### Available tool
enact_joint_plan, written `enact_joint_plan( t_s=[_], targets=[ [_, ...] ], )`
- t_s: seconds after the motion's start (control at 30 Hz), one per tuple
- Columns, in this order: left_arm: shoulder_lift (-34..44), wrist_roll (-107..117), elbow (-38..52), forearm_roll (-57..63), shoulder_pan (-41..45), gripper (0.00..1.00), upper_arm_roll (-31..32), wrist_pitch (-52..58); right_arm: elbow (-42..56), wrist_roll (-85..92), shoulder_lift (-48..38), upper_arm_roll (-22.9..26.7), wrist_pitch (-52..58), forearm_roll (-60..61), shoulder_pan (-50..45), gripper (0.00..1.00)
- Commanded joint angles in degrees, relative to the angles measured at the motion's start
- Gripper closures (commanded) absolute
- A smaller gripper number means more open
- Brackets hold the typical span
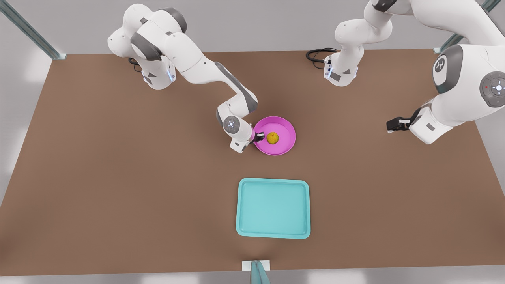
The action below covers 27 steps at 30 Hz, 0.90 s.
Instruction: Place the orange on the plate with the left arm and the plate on the tray with the right arm
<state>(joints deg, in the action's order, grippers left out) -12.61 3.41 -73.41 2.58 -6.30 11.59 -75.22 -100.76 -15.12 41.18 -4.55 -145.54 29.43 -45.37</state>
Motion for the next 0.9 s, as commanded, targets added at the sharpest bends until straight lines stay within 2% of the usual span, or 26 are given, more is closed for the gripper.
enact_joint_plan(
  t_s=[0.0, 0.07, 0.3, 0.43, 0.53, 0.6, 0.73, 0.87],
  targets=[
    [0.0, -1.1, 0.0, 0.2, 0.0, 0.00, -0.1, -0.1, 0.0, -1.9, -0.1, 0.0, 0.5, -0.3, 0.0, 0.73],
    [0.0, -1.1, 0.0, 0.2, 0.0, 0.00, -0.6, -0.2, 0.0, -1.8, -0.5, -0.2, 0.6, -0.3, 0.1, 0.79],
    [-0.1, -1.5, 0.0, 2.1, 0.7, 0.00, 0.0, 0.3, 0.7, -2.3, -3.3, -1.3, 0.7, -0.2, 1.6, 0.79],
    [1.6, -0.2, 0.0, 1.8, 2.1, 0.00, 0.0, 5.3, 4.1, -2.4, -3.6, -1.3, 0.8, 0.1, 3.6, 0.79],
    [0.2, -0.5, -0.1, 2.3, 1.9, 0.00, -0.2, 2.2, 7.2, -3.8, -3.4, -1.3, 0.8, 0.6, 7.3, 0.79],
    [-1.0, -0.4, -0.1, 2.3, 1.9, 0.00, -0.4, 1.0, 9.3, -4.1, -2.9, -1.4, 0.8, 6.1, 9.9, 0.79],
    [-3.4, -0.9, 0.0, 2.3, 1.6, 0.00, -0.7, -5.9, 19.1, -8.4, 3.1, -1.4, 0.6, 11.5, 15.7, 0.79],
    [-2.6, -0.6, 0.1, 2.2, 1.7, 0.00, -0.6, -5.9, 25.4, -8.6, 8.0, -2.3, 0.1, 11.3, 20.4, 0.79]
  ],
)
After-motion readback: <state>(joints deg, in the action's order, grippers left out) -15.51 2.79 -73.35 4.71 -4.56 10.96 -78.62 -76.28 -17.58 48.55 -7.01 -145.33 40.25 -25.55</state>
